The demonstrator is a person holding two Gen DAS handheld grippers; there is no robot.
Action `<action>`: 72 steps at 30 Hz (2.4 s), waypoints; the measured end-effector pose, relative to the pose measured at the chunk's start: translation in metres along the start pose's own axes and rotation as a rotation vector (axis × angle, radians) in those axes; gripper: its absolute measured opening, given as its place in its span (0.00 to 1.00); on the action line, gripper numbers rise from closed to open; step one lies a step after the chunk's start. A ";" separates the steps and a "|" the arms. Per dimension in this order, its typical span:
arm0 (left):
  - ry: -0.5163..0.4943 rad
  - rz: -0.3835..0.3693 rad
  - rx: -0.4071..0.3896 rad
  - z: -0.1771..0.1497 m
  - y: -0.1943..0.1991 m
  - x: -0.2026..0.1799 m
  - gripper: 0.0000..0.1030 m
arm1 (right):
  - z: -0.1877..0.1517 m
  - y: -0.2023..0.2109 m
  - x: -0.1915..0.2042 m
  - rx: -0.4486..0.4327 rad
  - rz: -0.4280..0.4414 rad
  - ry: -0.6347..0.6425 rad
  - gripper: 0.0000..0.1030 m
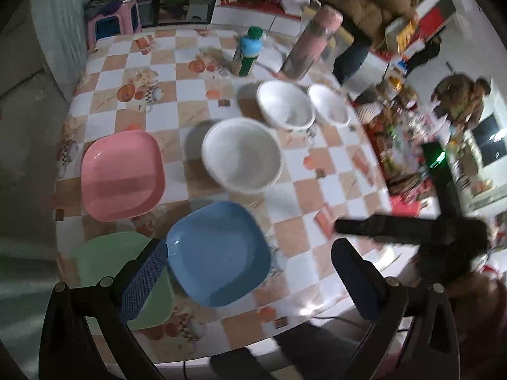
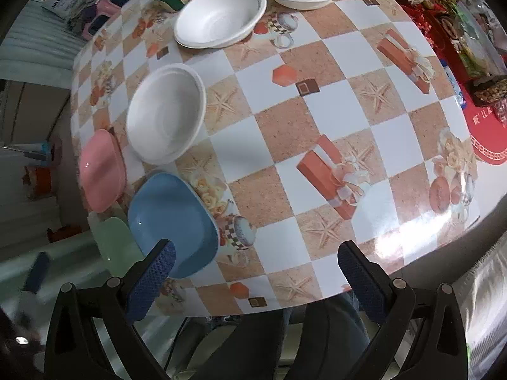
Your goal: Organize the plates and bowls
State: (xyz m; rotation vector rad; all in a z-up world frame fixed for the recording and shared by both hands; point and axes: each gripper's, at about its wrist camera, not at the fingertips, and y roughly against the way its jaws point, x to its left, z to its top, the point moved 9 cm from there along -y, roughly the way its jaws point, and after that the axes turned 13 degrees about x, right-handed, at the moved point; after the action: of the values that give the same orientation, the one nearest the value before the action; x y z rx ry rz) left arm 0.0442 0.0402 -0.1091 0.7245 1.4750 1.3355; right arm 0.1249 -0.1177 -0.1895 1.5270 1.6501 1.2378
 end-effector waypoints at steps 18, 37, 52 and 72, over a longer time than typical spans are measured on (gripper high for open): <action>0.081 0.071 0.175 -0.033 -0.034 0.014 1.00 | -0.012 -0.022 0.027 0.087 -0.032 0.148 1.00; 0.117 0.099 0.203 -0.042 -0.039 0.028 1.00 | -0.018 -0.037 0.027 0.135 -0.089 0.154 1.00; 0.091 0.109 0.215 -0.043 -0.040 0.022 1.00 | -0.020 -0.039 0.025 0.139 -0.075 0.141 1.00; 0.127 0.157 0.232 -0.050 -0.053 0.048 1.00 | -0.020 -0.043 0.021 0.155 -0.097 0.135 1.00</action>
State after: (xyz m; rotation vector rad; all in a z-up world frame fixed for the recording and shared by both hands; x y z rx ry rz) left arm -0.0094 0.0531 -0.1771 0.9348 1.7243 1.3614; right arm 0.0845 -0.0988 -0.2160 1.4609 1.9236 1.2089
